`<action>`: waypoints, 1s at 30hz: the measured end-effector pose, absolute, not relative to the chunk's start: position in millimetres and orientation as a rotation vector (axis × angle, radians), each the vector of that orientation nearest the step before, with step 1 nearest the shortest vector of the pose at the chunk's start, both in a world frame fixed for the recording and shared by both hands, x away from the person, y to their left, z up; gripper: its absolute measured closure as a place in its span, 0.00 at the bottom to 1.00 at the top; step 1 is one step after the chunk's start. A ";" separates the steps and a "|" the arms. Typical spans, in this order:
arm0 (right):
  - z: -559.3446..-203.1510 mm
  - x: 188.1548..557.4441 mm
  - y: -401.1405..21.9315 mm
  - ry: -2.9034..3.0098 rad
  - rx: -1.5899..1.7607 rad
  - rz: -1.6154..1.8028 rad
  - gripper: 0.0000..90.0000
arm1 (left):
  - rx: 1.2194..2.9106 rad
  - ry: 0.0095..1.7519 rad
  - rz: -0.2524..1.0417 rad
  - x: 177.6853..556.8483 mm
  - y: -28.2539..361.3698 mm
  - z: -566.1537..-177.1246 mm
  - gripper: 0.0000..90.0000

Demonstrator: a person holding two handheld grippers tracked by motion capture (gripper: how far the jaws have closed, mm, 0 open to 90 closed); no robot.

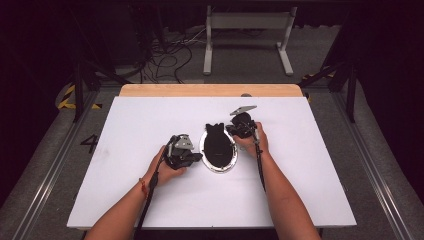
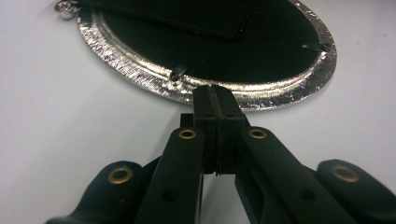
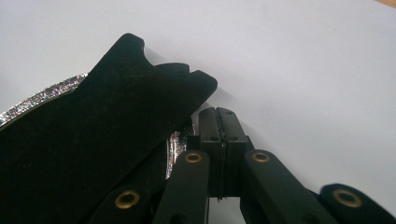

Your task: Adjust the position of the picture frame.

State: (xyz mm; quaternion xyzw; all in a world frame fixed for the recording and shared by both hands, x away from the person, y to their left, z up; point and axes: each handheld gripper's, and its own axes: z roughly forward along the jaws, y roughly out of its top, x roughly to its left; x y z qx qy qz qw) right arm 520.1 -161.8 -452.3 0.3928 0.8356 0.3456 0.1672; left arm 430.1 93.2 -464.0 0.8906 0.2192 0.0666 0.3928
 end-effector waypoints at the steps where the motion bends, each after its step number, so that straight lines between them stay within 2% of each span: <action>1: -451.6 519.6 -160.7 2.390 1.098 0.973 1.00 | 2.259 0.556 0.154 428.3 93.5 -464.2 1.00; 11: -451.3 516.7 -155.2 2.472 1.018 1.006 1.00 | 2.303 0.470 0.085 416.2 92.9 -461.2 1.00; 30: -454.3 501.2 -141.4 2.584 0.895 1.095 1.00 | 2.333 0.401 0.130 386.8 97.1 -454.9 1.00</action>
